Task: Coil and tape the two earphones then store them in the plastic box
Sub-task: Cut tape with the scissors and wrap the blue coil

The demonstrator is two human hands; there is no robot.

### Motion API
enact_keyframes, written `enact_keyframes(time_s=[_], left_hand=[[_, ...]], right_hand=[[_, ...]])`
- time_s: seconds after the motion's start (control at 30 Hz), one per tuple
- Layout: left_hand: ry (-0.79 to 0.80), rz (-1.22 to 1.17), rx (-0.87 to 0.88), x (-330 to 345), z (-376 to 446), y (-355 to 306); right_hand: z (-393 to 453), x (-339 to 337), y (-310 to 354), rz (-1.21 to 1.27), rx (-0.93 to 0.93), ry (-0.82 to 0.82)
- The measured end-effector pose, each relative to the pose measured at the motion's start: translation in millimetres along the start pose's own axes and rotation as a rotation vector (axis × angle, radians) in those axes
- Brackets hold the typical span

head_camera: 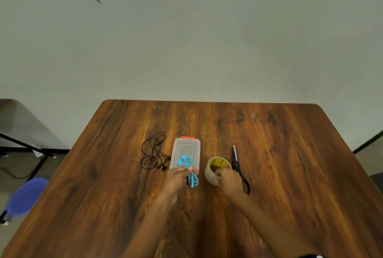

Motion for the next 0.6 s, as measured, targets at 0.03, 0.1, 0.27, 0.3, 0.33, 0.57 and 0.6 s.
enact_keyframes(time_s=[0.03, 0.1, 0.27, 0.3, 0.33, 0.57, 0.6], left_hand=[[0.015, 0.053, 0.018, -1.2, 0.2, 0.6], [0.036, 0.146, 0.047, -1.4, 4.2, 0.9], [0.137, 0.324, 0.084, 11.2, 13.9, -1.8], [0.162, 0.351, 0.086, 13.5, 14.2, -1.0], [0.182, 0.377, 0.084, 15.1, 14.5, 0.9], [0.257, 0.447, 0.088, 7.8, 12.9, 22.7], [0.251, 0.434, 0.095, 5.0, 12.6, 24.8]], right_hand=[[-3.7, -1.0, -2.0, 0.175, 0.027, -0.041], [-11.1, -0.2, -6.8, 0.586, 0.03, -0.063], [-35.2, 15.8, -7.2, 1.053, -0.015, 0.023], [-38.8, 21.3, -8.3, 1.062, -0.011, 0.029], [-41.4, 27.1, -9.9, 1.067, -0.003, 0.034], [-45.3, 34.8, -8.6, 1.076, 0.046, 0.073], [-44.7, 33.6, -8.4, 1.063, 0.034, 0.056]])
Point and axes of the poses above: each hand's wrist, its own z-axis towards the middle knuckle, its own x-axis out of the palm, y = z × x, the point moved 3 cm from there along z, towards the middle knuckle, and after that the axes turned 13 degrees about y, right-handed, at the moved point
